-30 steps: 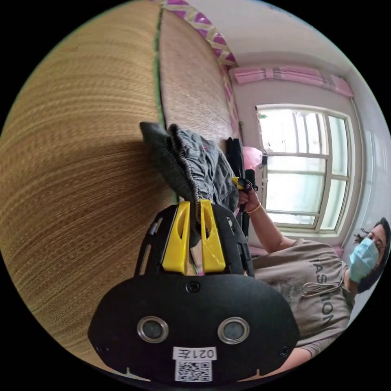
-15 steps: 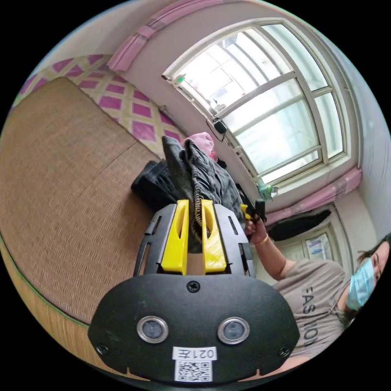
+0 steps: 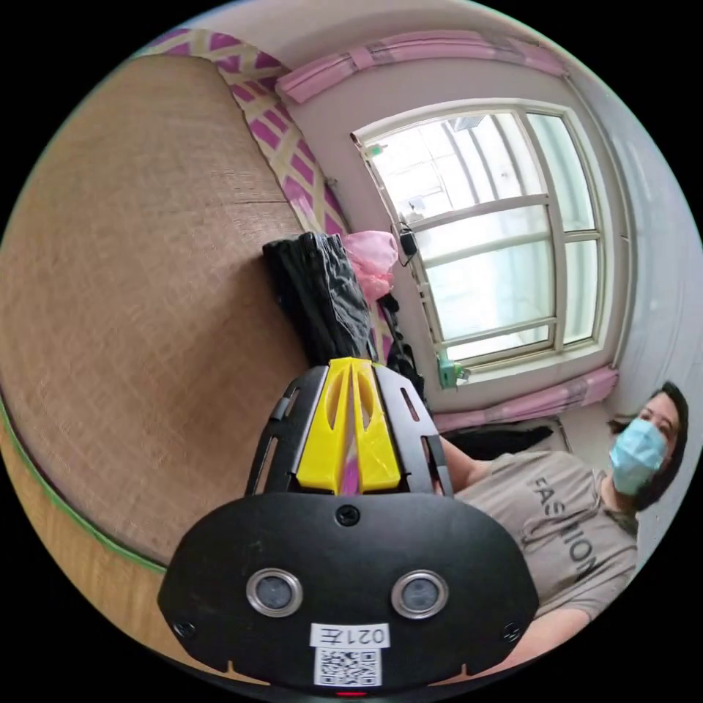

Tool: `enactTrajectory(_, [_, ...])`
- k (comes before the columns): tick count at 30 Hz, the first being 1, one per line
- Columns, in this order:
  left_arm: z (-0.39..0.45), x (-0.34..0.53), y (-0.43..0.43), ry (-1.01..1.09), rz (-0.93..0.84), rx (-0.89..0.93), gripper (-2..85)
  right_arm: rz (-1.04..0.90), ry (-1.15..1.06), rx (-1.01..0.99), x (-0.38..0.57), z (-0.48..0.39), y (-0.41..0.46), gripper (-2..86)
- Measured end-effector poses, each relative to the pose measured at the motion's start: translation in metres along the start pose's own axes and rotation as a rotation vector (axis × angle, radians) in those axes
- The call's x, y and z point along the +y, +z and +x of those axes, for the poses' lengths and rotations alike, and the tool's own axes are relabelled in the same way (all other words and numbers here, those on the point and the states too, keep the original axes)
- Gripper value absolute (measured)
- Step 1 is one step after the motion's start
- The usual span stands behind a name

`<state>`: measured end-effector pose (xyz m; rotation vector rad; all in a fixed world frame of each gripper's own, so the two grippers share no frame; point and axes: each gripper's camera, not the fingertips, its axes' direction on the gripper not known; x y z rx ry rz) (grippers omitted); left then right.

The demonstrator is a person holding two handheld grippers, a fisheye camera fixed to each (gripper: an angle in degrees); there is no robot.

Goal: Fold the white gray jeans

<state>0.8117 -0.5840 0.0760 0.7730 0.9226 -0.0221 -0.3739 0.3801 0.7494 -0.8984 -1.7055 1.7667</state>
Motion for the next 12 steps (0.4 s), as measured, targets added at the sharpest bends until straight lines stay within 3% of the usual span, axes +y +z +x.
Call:
enactTrajectory(6, [0.008, 0.236, -0.096, -0.055, 0.231, -0.092, 0.1, -0.363, -0.506, 0.016, 0.054, -0.153, 0.070, -0.6])
enactTrajectory(12, [0.007, 0.478, -0.183, -0.260, 0.479, -0.207, 3.6, -0.629, -1.016, 0.098, 0.158, -0.311, 0.174, -0.3])
